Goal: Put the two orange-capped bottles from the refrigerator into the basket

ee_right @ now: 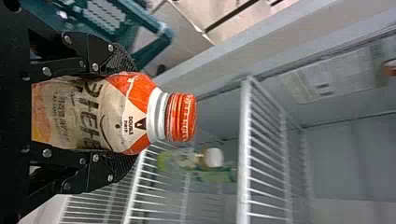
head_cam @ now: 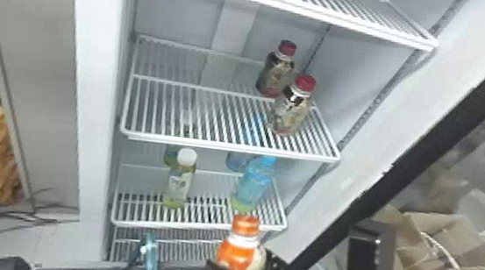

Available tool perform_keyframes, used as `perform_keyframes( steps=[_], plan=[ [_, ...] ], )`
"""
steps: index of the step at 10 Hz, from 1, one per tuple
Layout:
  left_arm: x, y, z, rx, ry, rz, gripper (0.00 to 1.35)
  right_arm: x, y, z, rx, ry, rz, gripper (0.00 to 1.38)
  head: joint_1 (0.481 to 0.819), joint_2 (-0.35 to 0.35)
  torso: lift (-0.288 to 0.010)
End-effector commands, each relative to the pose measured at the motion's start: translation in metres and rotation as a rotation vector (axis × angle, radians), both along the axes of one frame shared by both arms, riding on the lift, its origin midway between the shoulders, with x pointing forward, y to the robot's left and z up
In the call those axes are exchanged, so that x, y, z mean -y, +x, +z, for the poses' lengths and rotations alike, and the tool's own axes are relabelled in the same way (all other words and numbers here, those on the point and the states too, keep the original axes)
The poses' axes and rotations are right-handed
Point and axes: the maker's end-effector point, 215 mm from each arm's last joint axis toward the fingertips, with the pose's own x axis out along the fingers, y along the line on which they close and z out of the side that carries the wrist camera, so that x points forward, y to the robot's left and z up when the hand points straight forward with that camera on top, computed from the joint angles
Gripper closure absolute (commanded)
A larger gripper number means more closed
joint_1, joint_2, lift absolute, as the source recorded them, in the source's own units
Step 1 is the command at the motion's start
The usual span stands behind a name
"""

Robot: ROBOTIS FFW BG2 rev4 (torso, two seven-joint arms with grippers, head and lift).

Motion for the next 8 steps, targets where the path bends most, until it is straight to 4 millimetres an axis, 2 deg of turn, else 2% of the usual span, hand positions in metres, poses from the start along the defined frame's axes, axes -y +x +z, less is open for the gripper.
perform_keyframes(
  steps=[1,3,6,7,8],
  plan=[
    [0.0,0.0,0.0,0.0,0.0,0.0,1.21,-0.01,-0.011,-0.028,-0.104,0.026,0.047,0.96,0.695,-0.35,-0.04],
    [0.001,-0.001,0.001,0.002,-0.001,-0.002,1.21,-0.02,-0.017,-0.046,-0.165,0.054,0.072,0.96,0.695,-0.35,-0.04],
    [0.001,0.0,0.001,0.004,-0.002,-0.003,1.21,-0.036,-0.008,-0.071,-0.212,0.101,0.123,0.96,0.695,-0.35,-0.04],
    [0.001,0.001,0.001,0.004,-0.001,-0.002,1.21,-0.041,-0.003,-0.074,-0.202,0.114,0.132,0.84,0.695,-0.35,-0.04],
    [0.001,0.0,0.001,0.003,0.0,-0.003,1.21,-0.042,0.0,-0.079,-0.203,0.127,0.139,0.64,0.695,-0.35,-0.04]
  ],
)
